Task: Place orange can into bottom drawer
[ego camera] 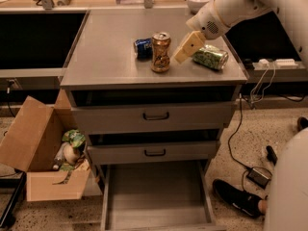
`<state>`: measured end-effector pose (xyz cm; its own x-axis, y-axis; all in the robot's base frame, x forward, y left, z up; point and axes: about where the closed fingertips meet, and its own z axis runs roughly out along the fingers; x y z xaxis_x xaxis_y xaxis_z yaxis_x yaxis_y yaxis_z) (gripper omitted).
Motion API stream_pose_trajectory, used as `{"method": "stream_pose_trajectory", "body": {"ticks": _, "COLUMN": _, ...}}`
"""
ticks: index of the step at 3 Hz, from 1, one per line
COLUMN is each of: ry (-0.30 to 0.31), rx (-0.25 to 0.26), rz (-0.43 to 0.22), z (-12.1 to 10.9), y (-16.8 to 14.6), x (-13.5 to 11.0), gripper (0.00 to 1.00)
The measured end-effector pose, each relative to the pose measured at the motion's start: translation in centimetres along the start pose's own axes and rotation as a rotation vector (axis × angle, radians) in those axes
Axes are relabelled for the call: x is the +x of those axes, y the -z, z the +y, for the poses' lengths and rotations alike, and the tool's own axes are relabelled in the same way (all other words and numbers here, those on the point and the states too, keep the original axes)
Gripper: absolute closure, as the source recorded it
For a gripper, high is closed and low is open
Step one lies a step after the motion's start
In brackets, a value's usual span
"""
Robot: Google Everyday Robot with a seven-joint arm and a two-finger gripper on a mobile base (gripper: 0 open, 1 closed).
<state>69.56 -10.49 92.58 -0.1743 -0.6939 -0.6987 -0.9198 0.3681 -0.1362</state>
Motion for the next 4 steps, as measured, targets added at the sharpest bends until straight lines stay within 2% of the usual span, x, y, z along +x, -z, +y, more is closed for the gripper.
{"method": "stream_pose_trajectory", "body": {"ticks": 2, "ry": -0.032, "rx": -0.029, "rz": -0.046, "z": -1.0, "y": -2.6, "x": -1.8, "gripper": 0.00}}
{"method": "stream_pose_trajectory", "body": {"ticks": 4, "ry": -0.049, "rx": -0.055, "rz": -0.061, "z": -1.5, "y": -4.6, "x": -1.1, "gripper": 0.00}}
